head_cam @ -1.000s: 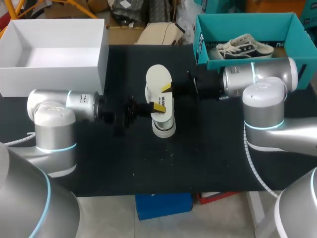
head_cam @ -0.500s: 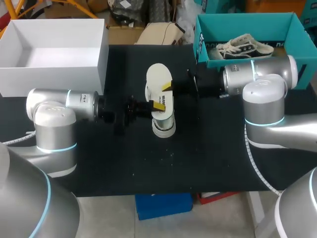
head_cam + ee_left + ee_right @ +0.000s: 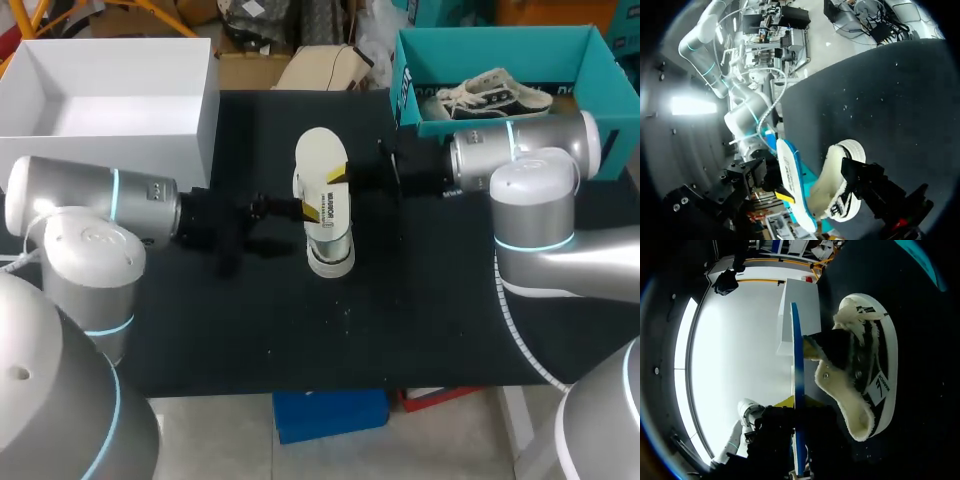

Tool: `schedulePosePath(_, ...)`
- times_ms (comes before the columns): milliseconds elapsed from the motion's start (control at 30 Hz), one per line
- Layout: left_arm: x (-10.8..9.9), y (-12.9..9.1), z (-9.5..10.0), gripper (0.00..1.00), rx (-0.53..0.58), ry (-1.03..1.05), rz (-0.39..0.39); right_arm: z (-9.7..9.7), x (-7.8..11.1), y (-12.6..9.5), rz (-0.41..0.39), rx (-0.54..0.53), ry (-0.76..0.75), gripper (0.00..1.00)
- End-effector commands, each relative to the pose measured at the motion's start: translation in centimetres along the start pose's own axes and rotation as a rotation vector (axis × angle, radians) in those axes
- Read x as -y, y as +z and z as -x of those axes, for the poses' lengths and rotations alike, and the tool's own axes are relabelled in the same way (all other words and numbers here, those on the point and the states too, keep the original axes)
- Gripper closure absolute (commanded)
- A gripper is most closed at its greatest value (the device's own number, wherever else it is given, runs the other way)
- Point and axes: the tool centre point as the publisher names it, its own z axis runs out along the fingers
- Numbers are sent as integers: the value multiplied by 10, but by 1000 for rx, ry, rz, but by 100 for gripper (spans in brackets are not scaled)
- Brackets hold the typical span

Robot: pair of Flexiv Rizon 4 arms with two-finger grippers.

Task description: Take the shoe out of the shoebox, open the shoe tongue, remove and reinsert the insole, then place the shoe into the shoebox

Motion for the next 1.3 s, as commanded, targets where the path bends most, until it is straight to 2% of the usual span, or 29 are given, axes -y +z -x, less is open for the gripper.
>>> schedulePosePath(33,12,-26,11,0,-990,-19,274,0,0,1,1,1,0,100)
schedulePosePath(433,12,-26,11,0,-990,-19,274,0,0,1,1,1,0,100)
schedulePosePath(467,11,-23,10,0,-1053,-12,262,0,0,1,1,1,0,100)
schedulePosePath(533,6,-17,9,0,-1084,-18,230,0,0,1,1,1,0,100)
schedulePosePath(600,-1,-13,10,0,-1182,-12,223,0,0,1,1,1,0,100)
schedulePosePath(733,-8,-8,19,0,-1193,9,218,0,0,1,1,1,0,100)
schedulePosePath(900,-18,-5,28,0,-1206,22,174,0,0,1,1,1,0,100)
schedulePosePath(967,-21,-6,32,0,-1170,15,150,0,0,1,1,1,0,100)
schedulePosePath(1100,-25,-7,38,0,-1222,31,124,0,0,1,1,1,0,100)
schedulePosePath(1300,-26,-14,50,0,-1216,21,143,0,0,1,1,1,0,100)
